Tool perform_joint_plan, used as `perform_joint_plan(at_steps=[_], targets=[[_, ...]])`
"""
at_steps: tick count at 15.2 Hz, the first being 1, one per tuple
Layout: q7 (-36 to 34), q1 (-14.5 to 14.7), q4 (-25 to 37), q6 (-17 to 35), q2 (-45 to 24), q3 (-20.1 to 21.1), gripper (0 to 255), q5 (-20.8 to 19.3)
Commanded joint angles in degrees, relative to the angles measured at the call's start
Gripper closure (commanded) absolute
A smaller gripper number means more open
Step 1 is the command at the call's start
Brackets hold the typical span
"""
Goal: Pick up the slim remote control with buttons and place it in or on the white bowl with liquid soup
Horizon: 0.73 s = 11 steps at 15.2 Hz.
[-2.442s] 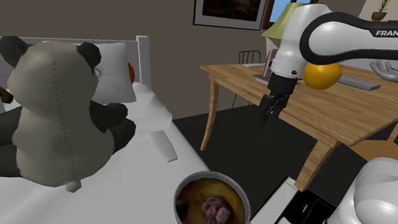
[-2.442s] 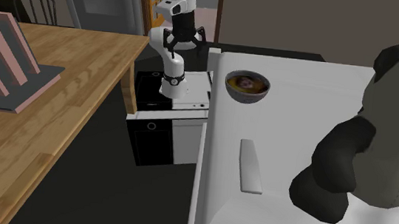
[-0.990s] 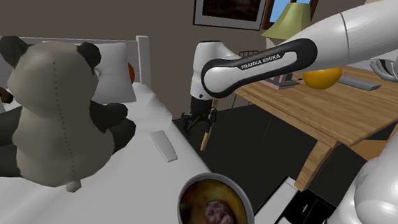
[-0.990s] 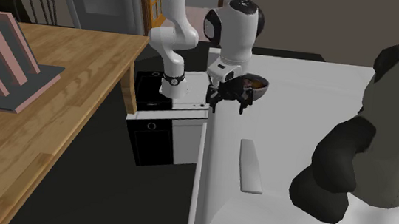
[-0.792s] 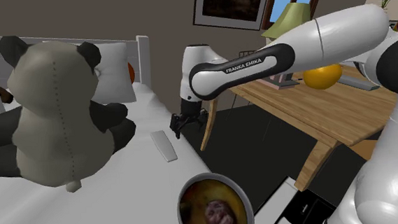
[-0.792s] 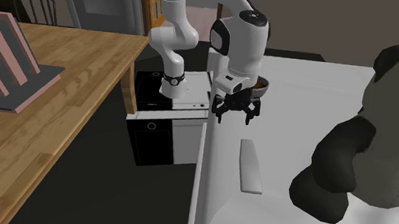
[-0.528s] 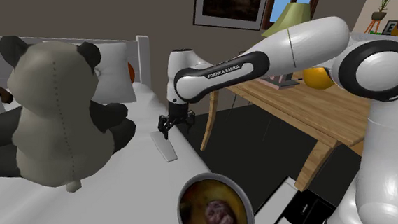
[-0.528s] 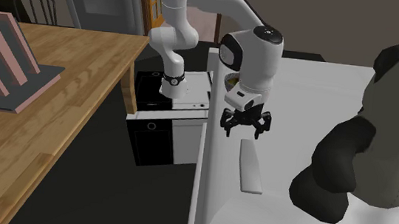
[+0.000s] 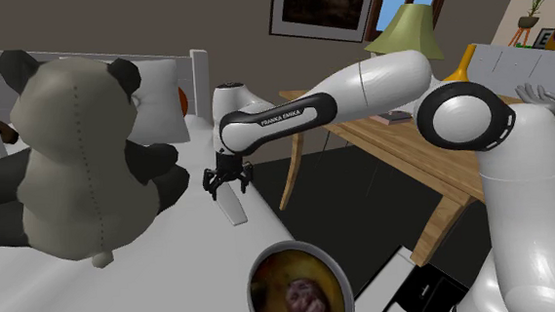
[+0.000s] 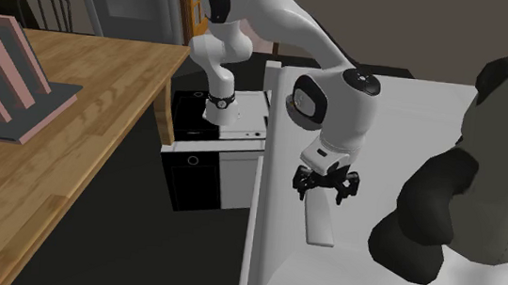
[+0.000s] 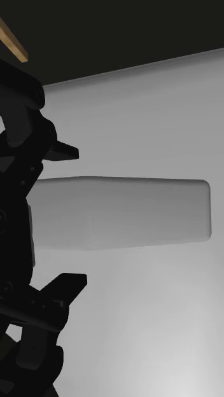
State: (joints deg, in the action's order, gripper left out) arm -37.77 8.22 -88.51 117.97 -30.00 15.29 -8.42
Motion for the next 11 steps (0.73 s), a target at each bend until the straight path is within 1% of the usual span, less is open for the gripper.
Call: perform_joint_plan(at_steps=[1, 4, 11], targets=[[-0.2, 0.11, -0.37, 1.13, -0.76, -0.13, 0, -0.23], [-0.43, 0.21, -1.34, 3.27, -1.95, -0.35, 0, -0.61], [-0.43, 0.21, -1.34, 3.26, -1.95, -0.35, 0, -0.6]])
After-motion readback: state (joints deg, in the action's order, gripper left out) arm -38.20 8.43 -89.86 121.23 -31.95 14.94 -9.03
